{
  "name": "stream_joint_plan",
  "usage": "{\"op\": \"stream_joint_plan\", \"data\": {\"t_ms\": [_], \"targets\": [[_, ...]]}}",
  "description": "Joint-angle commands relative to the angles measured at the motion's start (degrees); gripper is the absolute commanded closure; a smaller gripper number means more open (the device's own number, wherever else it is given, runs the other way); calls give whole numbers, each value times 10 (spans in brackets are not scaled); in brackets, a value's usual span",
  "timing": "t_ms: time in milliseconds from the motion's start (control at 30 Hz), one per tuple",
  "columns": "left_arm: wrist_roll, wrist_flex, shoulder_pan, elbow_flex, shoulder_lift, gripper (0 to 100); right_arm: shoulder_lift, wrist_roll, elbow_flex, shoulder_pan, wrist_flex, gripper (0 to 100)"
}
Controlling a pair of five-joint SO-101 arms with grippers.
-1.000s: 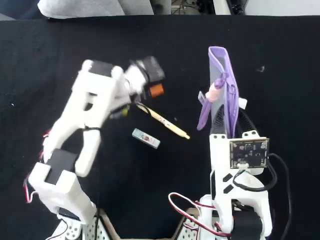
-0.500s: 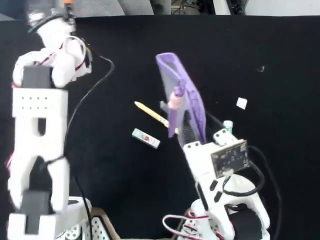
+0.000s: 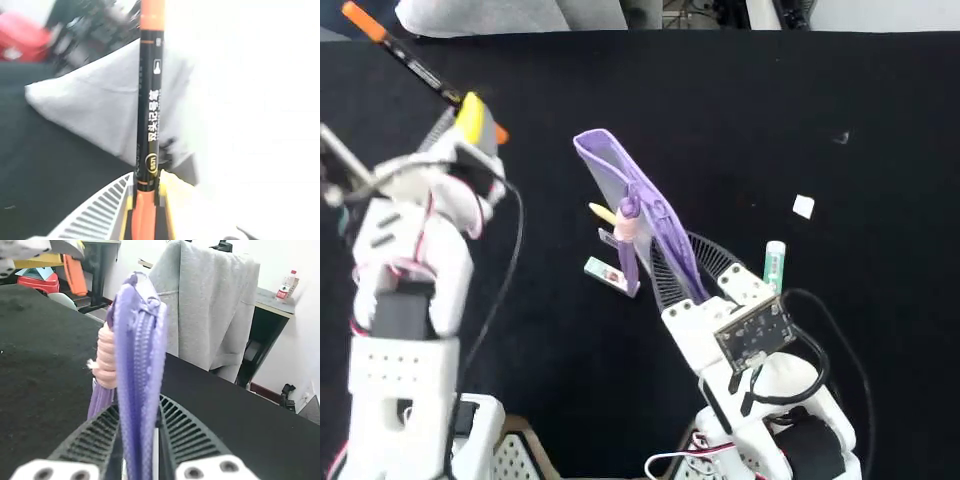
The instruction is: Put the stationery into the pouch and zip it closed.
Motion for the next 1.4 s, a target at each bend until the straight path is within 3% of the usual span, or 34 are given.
{"op": "stream_joint_plan", "data": {"t_ms": [0,200,367,667,1000,1367], "targets": [[33,-91,36,69,-73,971,-51,4,3,-10,0,987],[112,-190,44,110,-82,971,-51,4,4,-31,18,987],[164,-192,45,113,-82,971,-51,19,8,-84,20,987],[166,-187,110,163,-89,971,-51,25,27,-82,17,987],[105,101,109,-36,-89,971,-51,25,37,-81,15,987],[31,156,115,-86,-89,971,-51,25,38,-81,18,987]]}}
